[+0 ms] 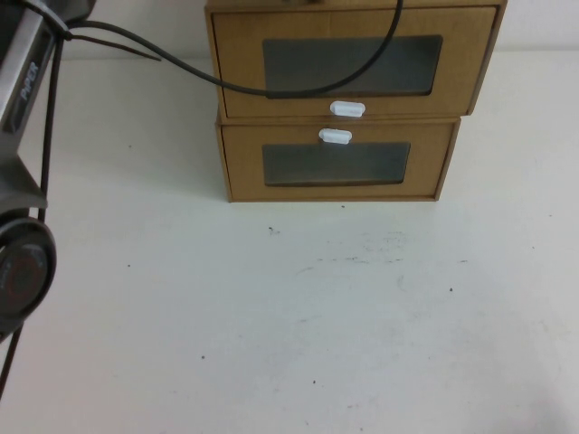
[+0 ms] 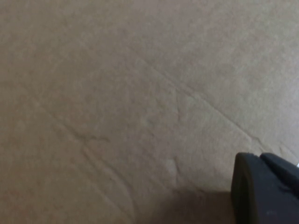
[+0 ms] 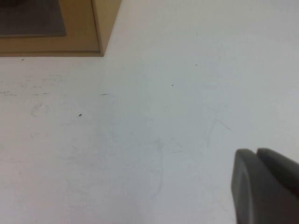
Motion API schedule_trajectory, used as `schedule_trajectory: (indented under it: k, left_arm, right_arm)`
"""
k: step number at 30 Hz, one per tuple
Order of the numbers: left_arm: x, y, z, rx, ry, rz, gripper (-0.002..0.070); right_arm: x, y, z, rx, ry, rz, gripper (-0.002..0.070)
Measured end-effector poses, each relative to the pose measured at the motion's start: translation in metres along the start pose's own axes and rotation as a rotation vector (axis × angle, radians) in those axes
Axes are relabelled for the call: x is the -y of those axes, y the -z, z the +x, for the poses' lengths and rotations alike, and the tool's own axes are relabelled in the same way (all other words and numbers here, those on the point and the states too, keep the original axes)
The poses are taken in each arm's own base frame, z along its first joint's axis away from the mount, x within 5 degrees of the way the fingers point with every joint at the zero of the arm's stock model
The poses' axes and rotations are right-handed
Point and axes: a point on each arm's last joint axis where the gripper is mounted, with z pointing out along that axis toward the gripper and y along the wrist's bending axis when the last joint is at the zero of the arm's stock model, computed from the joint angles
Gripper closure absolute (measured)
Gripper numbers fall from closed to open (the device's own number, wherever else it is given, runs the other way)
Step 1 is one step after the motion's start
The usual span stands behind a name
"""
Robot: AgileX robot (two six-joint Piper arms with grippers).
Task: Open the shoe box
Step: 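Pull the top drawer of the cardboard box fully open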
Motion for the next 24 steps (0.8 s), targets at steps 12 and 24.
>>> schedule_trajectory:
  k: [12, 24]
  left_arm:
    - [0.0, 0.0, 0.0, 0.005, 0.024, -0.002, 0.0679]
    - [0.0, 0.0, 0.0, 0.001, 0.033, 0.0, 0.0679]
  right_arm:
    - [-0.001, 0.001, -0.012, 0.127, -0.135, -0.024, 0.0695]
    - [0.003, 0.005, -0.031, 0.34, -0.846, -0.12, 0.0695]
